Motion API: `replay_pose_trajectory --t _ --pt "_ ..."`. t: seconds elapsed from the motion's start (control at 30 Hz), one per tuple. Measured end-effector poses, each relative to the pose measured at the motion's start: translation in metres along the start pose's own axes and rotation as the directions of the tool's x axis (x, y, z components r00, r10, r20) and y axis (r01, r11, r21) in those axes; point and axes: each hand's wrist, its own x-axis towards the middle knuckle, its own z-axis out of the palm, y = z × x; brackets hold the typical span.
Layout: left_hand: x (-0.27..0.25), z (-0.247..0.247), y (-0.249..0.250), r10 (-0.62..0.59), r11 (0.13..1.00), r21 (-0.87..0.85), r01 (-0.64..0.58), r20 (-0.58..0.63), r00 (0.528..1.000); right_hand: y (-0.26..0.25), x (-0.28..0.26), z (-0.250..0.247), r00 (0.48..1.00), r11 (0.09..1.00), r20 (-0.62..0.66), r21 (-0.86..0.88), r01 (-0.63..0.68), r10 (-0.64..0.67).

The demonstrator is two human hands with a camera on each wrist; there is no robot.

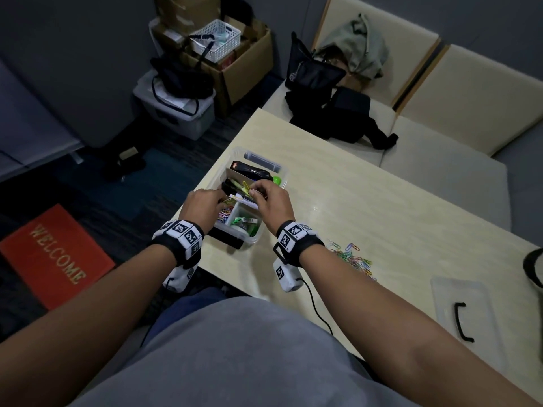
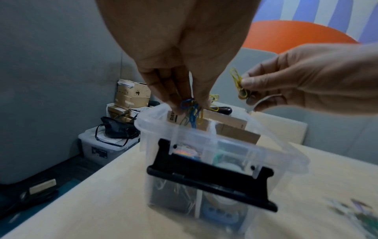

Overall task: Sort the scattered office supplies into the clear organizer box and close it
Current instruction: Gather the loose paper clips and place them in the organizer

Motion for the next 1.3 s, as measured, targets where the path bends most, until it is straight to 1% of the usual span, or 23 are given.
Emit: replay_pose_trajectory --t 0.07,0.17,0.23,0.4,0.43,0.53,0.67,0.83,0.97,1.13,1.23,1.3 --pt "0.003 0.003 -0.003 0.033 0.996 0.077 -0.034 0.018 0.999 0.001 0.0 0.001 1.0 1.0 0.005 -0.006 -0.008 0.008" --pt "0.006 0.004 -0.006 0.049 0.994 0.1 -0.053 0.038 0.998 0.002 0.001 0.002 1.0 1.0 0.017 -0.011 -0.018 0.018" --pt "0.008 0.002 -0.007 0.049 0.992 0.114 -0.052 0.031 0.998 0.001 0.001 0.003 1.0 1.0 0.024 -0.012 -0.019 0.019" --pt "0.011 -0.002 -0.015 -0.02 0.996 0.086 0.028 -0.088 0.996 -0.008 0.005 0.011 0.998 1.0 0.054 -0.021 -0.016 0.017" --pt "0.011 -0.002 -0.017 -0.035 0.995 0.089 0.043 -0.095 0.995 -0.012 0.007 0.014 0.998 1.0 0.066 -0.027 -0.015 0.017" --pt "0.011 -0.001 -0.024 -0.071 0.992 0.099 0.077 -0.059 0.996 -0.023 0.01 0.023 0.996 0.998 0.09 -0.061 -0.011 0.017" --pt "0.012 0.0 -0.031 -0.107 0.994 0.032 0.107 -0.025 0.994 -0.035 0.011 0.037 0.991 0.991 0.125 -0.128 -0.033 0.049" --pt "0.014 0.001 -0.036 -0.106 0.994 0.025 0.106 -0.01 0.994 -0.038 0.01 0.059 0.968 0.944 0.207 -0.322 -0.068 0.141" --pt "0.014 0.003 -0.036 -0.114 0.993 0.034 0.114 -0.005 0.994 -0.045 0.014 0.066 0.952 0.899 0.264 -0.437 -0.025 0.155" --pt "0.014 0.001 -0.036 -0.106 0.993 0.046 0.106 0.003 0.994 -0.046 0.018 0.067 0.923 0.882 0.353 -0.47 0.036 0.151" --pt "0.013 0.0 -0.034 -0.106 0.993 0.053 0.105 0.006 0.994 -0.046 0.017 0.066 0.913 0.89 0.379 -0.455 0.042 0.151" --pt "0.012 -0.001 -0.033 -0.105 0.992 0.068 0.104 0.004 0.994 -0.045 0.015 0.064 0.919 0.902 0.374 -0.427 0.052 0.124"
